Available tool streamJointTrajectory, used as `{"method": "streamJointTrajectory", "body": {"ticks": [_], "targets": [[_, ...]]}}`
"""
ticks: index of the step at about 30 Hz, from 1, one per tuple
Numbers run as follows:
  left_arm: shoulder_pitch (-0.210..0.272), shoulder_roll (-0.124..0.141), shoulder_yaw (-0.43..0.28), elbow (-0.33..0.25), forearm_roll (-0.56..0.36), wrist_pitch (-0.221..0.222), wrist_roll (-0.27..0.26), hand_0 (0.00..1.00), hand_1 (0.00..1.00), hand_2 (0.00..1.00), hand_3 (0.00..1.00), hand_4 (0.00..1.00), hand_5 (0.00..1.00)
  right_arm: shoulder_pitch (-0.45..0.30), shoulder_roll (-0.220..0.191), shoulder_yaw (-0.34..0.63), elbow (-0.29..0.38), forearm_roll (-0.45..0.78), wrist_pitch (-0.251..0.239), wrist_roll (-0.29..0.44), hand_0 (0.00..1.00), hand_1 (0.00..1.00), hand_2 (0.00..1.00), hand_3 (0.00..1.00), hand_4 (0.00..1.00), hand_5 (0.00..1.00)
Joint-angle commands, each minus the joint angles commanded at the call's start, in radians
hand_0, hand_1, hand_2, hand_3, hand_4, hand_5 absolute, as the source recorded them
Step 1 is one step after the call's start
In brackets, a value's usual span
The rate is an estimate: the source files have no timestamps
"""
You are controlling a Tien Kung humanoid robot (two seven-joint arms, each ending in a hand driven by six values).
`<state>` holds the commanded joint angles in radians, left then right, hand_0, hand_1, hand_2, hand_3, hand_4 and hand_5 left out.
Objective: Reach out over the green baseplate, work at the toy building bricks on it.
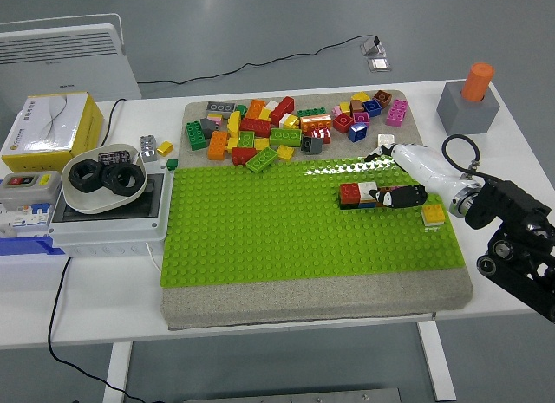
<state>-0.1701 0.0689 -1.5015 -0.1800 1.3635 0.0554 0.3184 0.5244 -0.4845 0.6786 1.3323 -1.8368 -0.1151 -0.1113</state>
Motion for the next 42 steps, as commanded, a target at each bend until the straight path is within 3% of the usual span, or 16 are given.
{"method": "streamJointTrajectory", "body": {"ticks": [2, 3, 8, 9, 42], "targets": [[0.000, 0.000, -0.002, 0.000, 0.001, 0.000, 0.000, 0.699, 0.680, 0.702, 0.795, 0.858, 0.998, -0.009, -0.009, -0.004, 0.015, -0.042, 0.003, -0.006, 0.909, 0.886, 0.860, 0.695, 0.777, 0.486], [0.000, -0.001, -0.002, 0.000, 0.002, 0.000, 0.000, 0.700, 0.678, 0.702, 0.794, 0.858, 0.998, -0.012, -0.011, -0.006, 0.018, -0.057, 0.003, -0.008, 0.916, 0.894, 0.872, 0.672, 0.731, 0.600], [0.001, -0.002, -0.007, 0.000, 0.010, -0.001, 0.001, 0.700, 0.678, 0.702, 0.794, 0.858, 0.998, -0.019, -0.005, -0.018, 0.016, -0.080, -0.007, -0.007, 0.916, 0.894, 0.872, 0.672, 0.731, 0.600], [0.002, -0.002, -0.008, 0.000, 0.011, -0.001, 0.001, 0.700, 0.679, 0.702, 0.795, 0.857, 0.998, -0.019, -0.003, -0.021, 0.012, -0.080, -0.009, -0.006, 0.918, 0.897, 0.878, 0.670, 0.705, 0.640], [0.003, -0.003, -0.009, 0.000, 0.021, -0.004, 0.003, 0.700, 0.679, 0.704, 0.797, 0.857, 0.998, 0.000, 0.029, -0.090, -0.084, 0.012, -0.008, 0.014, 0.924, 0.892, 0.874, 0.663, 0.688, 0.643]]}}
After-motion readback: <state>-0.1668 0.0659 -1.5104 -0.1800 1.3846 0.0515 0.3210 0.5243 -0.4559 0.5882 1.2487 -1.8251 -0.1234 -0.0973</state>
